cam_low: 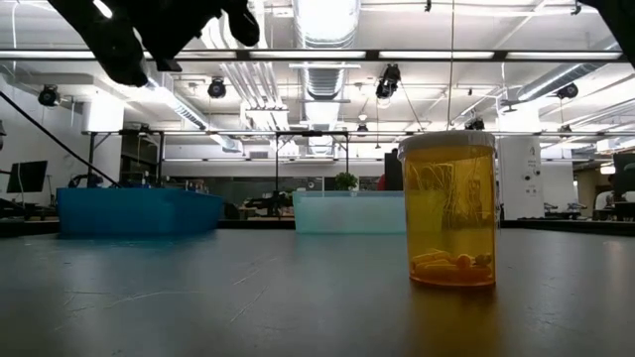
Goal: Pick and place medicine bottles into bin by pill shape (circle, oval)
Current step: Put the white capsule bottle into the blue bin
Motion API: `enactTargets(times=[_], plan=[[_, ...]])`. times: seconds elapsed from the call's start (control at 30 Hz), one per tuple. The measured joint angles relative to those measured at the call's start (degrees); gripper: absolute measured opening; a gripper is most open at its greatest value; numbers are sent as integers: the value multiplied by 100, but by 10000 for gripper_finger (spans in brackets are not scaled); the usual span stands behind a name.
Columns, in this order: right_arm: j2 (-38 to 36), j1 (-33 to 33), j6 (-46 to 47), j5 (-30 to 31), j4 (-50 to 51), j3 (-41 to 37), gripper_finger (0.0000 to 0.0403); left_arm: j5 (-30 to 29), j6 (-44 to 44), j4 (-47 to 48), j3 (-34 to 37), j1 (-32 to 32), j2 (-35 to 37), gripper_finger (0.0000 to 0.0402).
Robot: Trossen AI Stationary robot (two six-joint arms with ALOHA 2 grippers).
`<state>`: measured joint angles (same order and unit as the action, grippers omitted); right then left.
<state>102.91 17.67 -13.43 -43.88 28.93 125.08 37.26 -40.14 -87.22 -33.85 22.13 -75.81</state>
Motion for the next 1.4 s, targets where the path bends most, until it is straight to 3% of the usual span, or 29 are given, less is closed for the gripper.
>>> enactTargets(times=[0.37,0.63,0.77,0.9,1.07,1.17,1.33,1.4], plan=[[7,-17,1231,70,-1752,-789,251,-79,44,29,1,-2,0,125],[7,-202,1250,98,-1949,-945,251,-321,219,58,-34,4,-13,124],[7,-319,1241,531,-2008,-951,246,-377,356,64,-37,11,-11,124],[7,-319,1386,568,-2043,-961,222,-390,359,66,-54,9,-11,124],[7,-317,1459,646,-2040,-999,163,-388,453,70,-67,9,-11,125],[7,-317,1615,654,-2043,-1002,132,-385,457,70,-67,9,-11,150],[7,-317,2208,722,-2063,-927,133,-357,424,70,-62,10,-11,206],[7,-317,2705,1108,-2085,-839,133,-147,465,75,-52,15,-11,223]])
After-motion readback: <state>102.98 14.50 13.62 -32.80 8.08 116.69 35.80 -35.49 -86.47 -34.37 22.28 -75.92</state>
